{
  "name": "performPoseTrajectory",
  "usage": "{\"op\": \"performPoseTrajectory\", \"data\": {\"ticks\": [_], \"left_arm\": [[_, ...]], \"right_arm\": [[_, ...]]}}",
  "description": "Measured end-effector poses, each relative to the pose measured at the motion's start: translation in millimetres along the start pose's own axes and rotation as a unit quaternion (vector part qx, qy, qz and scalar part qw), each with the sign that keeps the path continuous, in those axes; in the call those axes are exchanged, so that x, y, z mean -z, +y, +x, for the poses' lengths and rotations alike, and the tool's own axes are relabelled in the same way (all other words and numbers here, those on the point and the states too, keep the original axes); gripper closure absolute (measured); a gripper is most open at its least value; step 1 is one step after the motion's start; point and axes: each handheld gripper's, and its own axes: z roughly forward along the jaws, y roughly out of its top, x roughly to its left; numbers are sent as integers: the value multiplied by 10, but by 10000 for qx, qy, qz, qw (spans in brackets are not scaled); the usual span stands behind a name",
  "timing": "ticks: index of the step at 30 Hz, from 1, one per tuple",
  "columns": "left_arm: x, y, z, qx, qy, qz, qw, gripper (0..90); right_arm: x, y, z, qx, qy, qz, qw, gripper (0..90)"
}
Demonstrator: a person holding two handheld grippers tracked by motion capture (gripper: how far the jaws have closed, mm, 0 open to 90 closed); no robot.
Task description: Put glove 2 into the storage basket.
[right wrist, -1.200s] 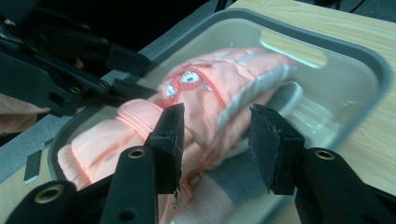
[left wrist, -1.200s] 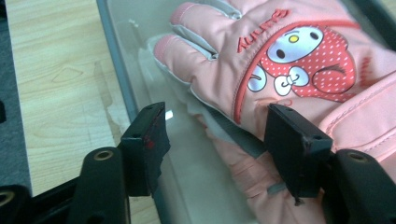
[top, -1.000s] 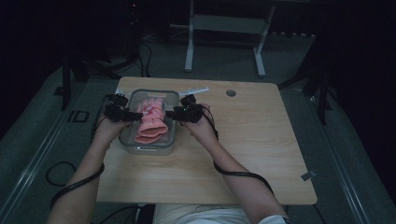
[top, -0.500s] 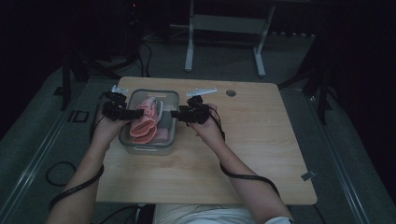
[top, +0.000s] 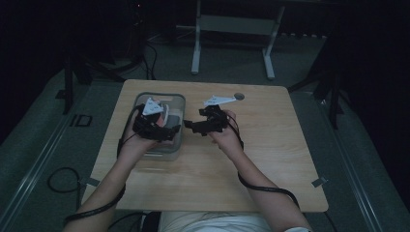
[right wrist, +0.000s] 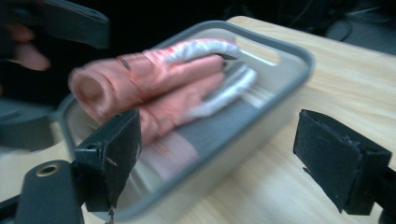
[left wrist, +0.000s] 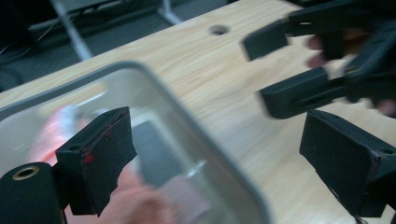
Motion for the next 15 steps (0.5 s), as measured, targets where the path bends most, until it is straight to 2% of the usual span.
{"op": "performPoseTrajectory", "data": {"ticks": [4,7,11,15], "left_arm": [[-30,3,-257,-97,-340,-312,9989,94],[-85,-7,-447,-316,-503,-371,9975,94],[-199,-60,-665,-504,-635,-349,9961,77],[-309,-100,-799,-500,-864,-336,9944,18]], "right_arm": [[135,-84,-65,96,-127,-28,9999,134],[245,-148,-130,142,-237,-53,9996,130],[385,-244,-215,152,-342,-62,9993,130],[496,-355,-282,170,-412,-22,9990,131]]}}
